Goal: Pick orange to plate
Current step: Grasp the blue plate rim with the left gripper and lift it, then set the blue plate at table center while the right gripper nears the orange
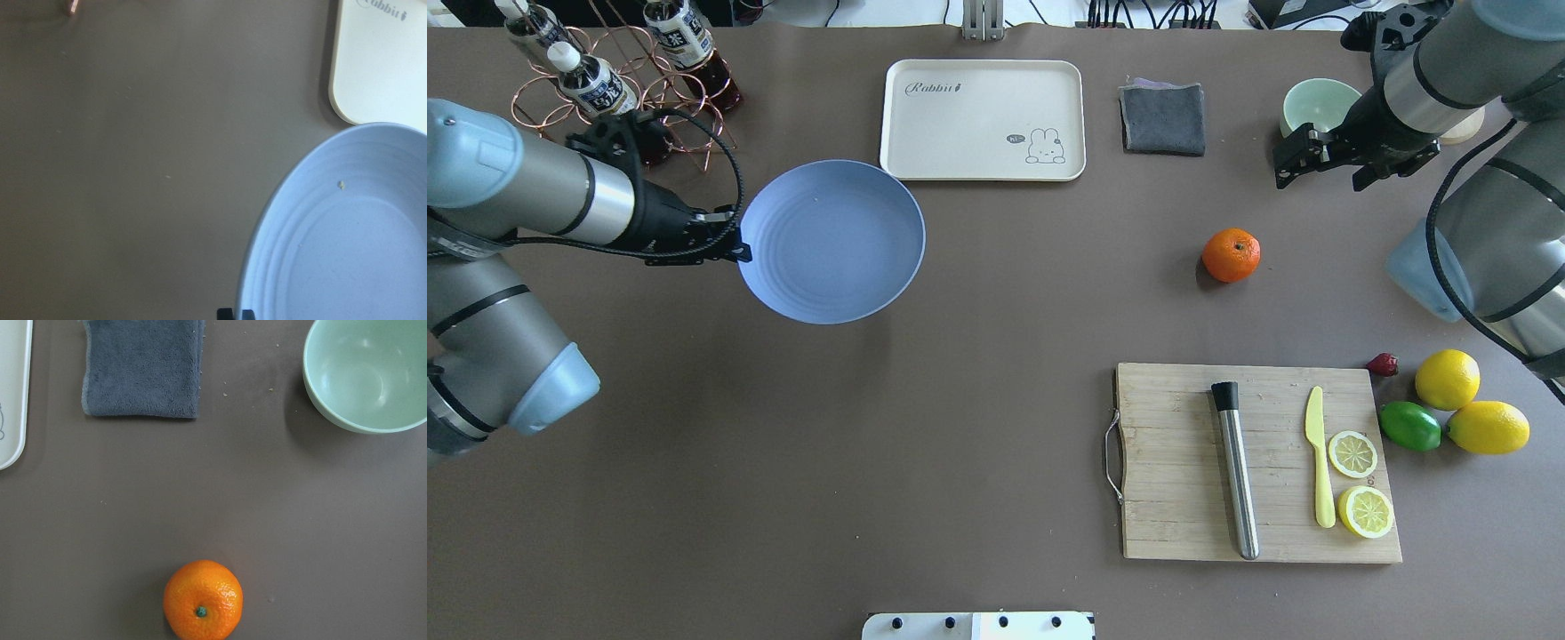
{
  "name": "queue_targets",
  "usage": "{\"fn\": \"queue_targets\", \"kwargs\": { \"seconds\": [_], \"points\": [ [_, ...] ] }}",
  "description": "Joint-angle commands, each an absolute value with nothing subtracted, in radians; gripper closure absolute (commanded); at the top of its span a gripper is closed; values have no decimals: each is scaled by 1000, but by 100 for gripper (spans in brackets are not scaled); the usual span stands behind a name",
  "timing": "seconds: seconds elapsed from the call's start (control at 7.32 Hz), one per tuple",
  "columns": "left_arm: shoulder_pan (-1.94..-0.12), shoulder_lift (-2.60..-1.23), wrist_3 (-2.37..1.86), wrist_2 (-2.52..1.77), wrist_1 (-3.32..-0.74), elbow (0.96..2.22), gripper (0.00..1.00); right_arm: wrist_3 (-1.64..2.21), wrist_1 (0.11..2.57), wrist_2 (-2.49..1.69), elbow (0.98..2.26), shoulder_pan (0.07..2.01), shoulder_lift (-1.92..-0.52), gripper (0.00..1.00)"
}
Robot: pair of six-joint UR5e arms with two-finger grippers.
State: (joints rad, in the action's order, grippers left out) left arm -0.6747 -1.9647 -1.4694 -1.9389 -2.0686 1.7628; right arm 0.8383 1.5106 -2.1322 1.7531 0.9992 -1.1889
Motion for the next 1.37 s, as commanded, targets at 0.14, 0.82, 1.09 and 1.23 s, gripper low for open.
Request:
{"fn": "queue_targets", "kwargs": {
  "seconds": [0.14, 0.82, 1.09, 1.23],
  "points": [
    [-468, -2039, -1569, -1738, -2013, 1760, 100, 859, 1487, -2114, 1715, 976, -1172, 0],
    [-399, -2089, -1572, -1672, -2014, 1687, 100, 930, 1419, -2115, 1689, 959, -1172, 0],
    [-423, -2086, -1565, -1674, -2014, 1681, 83, 930, 1419, -2115, 1686, 957, -1173, 0],
    [-437, -2080, -1563, -1672, -2019, 1677, 3, 934, 1419, -2114, 1686, 953, -1172, 0]
  ]
}}
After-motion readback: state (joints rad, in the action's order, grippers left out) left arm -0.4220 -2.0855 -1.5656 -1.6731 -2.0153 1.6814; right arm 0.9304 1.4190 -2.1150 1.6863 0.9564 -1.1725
